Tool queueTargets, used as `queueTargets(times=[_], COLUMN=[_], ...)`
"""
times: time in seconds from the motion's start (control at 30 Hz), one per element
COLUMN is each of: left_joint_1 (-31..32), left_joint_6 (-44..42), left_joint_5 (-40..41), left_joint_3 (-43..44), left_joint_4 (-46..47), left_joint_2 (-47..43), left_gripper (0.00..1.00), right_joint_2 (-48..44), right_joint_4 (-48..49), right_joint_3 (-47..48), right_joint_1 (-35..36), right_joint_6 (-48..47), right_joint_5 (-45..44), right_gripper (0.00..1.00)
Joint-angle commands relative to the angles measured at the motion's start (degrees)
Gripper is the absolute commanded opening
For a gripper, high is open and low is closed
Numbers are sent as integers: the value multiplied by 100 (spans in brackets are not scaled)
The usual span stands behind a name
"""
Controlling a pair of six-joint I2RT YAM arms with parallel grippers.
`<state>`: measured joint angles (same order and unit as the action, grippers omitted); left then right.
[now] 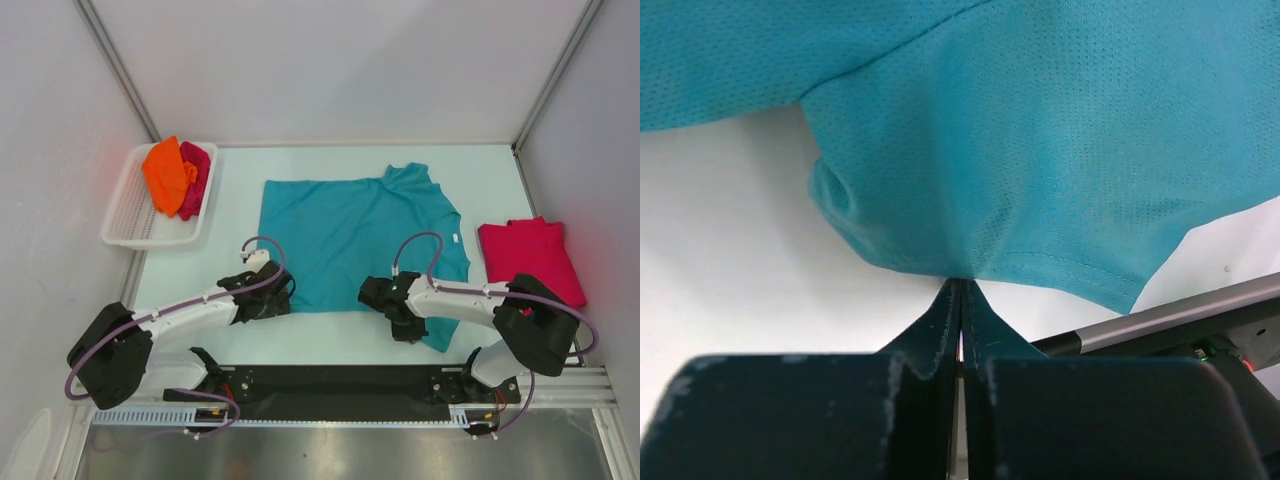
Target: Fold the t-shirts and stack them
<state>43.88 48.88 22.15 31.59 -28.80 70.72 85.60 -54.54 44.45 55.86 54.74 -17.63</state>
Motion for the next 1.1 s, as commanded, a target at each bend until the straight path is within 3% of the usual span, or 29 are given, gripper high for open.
queueTargets(times=[0.0,0.23,0.37,0.5,0.93,1.07], left_joint_1=[42,42,42,42,42,42], left_joint_6=[-54,-98,-89,-63,-133,-177], left_joint_5=[-88,-115,-80,-9,61,70], left_joint_3=[-118,-110,-92,-57,13,83], left_joint_4=[85,111,41,-21,-38,-12], left_joint_2=[-119,-207,-287,-287,-190,-102], left_gripper=[77,76,82,85,86,86], right_joint_2=[-131,-220,-70,9,958,976], right_joint_4=[-144,-565,-847,-751,-74,-21], right_joint_3=[99,266,468,513,556,513], right_joint_1=[206,312,487,523,277,163], right_joint_6=[282,485,669,626,72,-60], right_joint_5=[-329,-672,-874,-874,-1111,-1173], right_gripper=[0,1,27,38,41,37])
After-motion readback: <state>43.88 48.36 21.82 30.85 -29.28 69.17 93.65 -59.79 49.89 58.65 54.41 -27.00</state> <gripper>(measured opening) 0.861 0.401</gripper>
